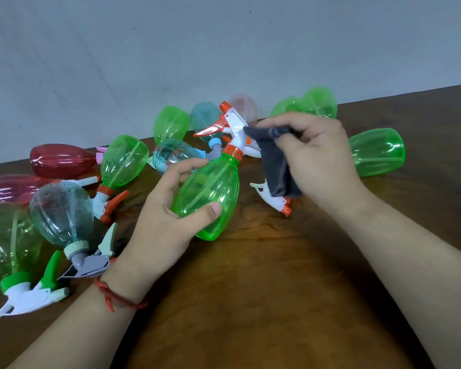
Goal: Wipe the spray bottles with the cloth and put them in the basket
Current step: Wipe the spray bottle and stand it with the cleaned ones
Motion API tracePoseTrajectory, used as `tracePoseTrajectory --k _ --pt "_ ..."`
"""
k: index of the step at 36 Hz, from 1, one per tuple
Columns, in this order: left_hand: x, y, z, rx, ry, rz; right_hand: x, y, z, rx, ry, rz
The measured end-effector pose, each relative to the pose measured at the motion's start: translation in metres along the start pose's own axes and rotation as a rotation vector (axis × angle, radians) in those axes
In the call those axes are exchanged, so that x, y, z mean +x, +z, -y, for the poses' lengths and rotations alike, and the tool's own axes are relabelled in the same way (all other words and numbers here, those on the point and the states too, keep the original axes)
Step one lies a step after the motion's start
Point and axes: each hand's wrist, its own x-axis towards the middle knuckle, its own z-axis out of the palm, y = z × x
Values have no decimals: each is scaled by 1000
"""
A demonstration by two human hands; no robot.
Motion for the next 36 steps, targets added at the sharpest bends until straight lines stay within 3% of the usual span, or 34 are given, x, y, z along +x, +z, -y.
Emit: tracePoseTrajectory --k 4,10,18,25,29,34,36 --pt "1 -7 -1 23 71 33 9 -7 2 222 63 -130" --pt "-1 -8 3 -42 59 80 -2 12 -2 278 73 50" --pt "3 -15 7 -176 25 -73 -7 11 -11 36 24 64" --pt "4 -14 8 -92 9 21 1 2 -5 104 27 -88" --pt "0 -9 8 -47 15 36 -11 13 -6 36 -97 8" --pt "2 -14 6 -105 10 -95 -16 19 -10 -111 -178 40" --pt "5 -18 4 -19 32 -102 -15 17 -10 -150 -193 51"
